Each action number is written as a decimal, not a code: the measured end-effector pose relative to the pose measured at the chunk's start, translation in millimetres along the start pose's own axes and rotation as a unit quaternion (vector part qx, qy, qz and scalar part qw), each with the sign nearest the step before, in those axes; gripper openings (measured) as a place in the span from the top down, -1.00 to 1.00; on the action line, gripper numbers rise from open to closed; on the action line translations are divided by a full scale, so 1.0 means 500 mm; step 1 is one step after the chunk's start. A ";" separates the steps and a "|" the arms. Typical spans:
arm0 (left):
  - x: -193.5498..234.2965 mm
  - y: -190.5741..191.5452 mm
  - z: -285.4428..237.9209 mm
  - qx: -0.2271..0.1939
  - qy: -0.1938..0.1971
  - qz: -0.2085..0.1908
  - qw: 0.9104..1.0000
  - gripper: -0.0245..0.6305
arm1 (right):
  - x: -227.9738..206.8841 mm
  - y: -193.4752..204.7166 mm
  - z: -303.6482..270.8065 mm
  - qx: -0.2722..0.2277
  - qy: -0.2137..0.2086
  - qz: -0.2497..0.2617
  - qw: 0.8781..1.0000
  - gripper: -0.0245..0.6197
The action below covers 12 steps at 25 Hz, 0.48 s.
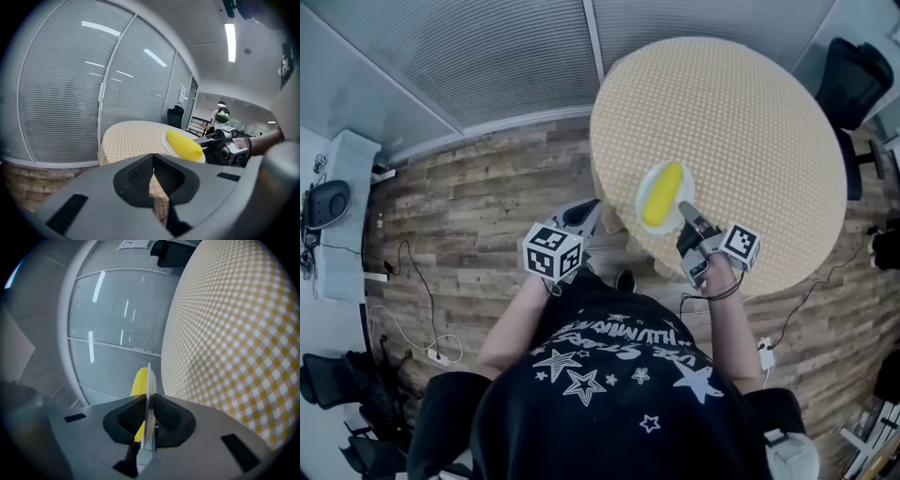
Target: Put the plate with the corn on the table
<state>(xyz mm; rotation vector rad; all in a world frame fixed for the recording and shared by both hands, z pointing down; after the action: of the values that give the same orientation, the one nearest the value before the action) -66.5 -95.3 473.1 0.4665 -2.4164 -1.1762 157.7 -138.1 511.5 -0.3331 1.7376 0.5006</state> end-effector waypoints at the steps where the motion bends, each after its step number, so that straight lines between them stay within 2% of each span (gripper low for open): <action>1: 0.006 -0.005 0.000 0.000 -0.003 0.000 1.000 0.90 | 0.002 -0.006 -0.004 0.001 -0.001 0.004 1.000 0.78; 6: 0.024 -0.032 -0.018 -0.016 -0.009 0.011 1.000 0.90 | 0.000 -0.019 -0.001 -0.013 -0.001 0.004 1.000 0.78; 12: 0.025 -0.072 -0.057 -0.027 0.015 -0.003 1.000 0.90 | -0.020 -0.023 0.020 -0.038 0.010 0.000 0.999 0.78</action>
<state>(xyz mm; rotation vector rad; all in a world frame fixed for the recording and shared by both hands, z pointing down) -58.9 -141.0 462.9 0.4708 -2.3528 -1.2244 173.9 -143.2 517.7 -0.3930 1.7418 0.5665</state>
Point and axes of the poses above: the fingertips, and each gripper's own axes: z backward along the fingers, x to its left, y out of its underside, the point moved 3 cm from there along z, backward along the fingers, and after that the axes turned 9 degrees about x, right-handed, at the moved point
